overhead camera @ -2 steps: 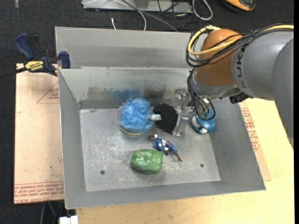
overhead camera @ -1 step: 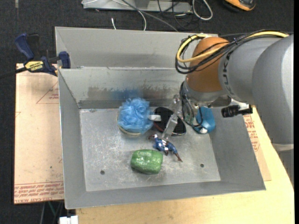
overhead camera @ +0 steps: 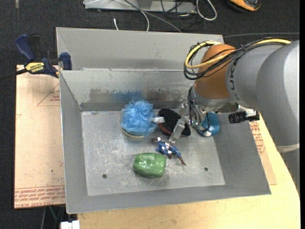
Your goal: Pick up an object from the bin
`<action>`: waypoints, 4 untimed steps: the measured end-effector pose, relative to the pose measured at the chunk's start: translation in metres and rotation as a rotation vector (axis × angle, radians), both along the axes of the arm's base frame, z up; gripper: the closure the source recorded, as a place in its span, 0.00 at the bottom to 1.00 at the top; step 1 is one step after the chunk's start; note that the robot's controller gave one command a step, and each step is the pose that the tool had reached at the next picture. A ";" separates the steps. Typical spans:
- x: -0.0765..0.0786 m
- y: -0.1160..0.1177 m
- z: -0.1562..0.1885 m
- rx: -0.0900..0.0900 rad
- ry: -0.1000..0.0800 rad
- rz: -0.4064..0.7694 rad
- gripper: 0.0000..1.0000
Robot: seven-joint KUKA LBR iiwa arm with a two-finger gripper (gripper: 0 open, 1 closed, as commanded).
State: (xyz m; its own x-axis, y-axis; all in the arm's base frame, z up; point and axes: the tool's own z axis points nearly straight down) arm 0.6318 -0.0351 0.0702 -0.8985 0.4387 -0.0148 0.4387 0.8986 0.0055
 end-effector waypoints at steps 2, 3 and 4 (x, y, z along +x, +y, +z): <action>0.008 0.005 0.000 0.002 0.008 0.033 1.00; 0.005 0.005 0.028 0.003 0.020 0.033 1.00; 0.007 0.005 0.061 0.003 0.011 0.034 1.00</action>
Offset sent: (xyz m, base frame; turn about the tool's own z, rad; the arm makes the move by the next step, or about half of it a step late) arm 0.0000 0.0000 0.0000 0.0000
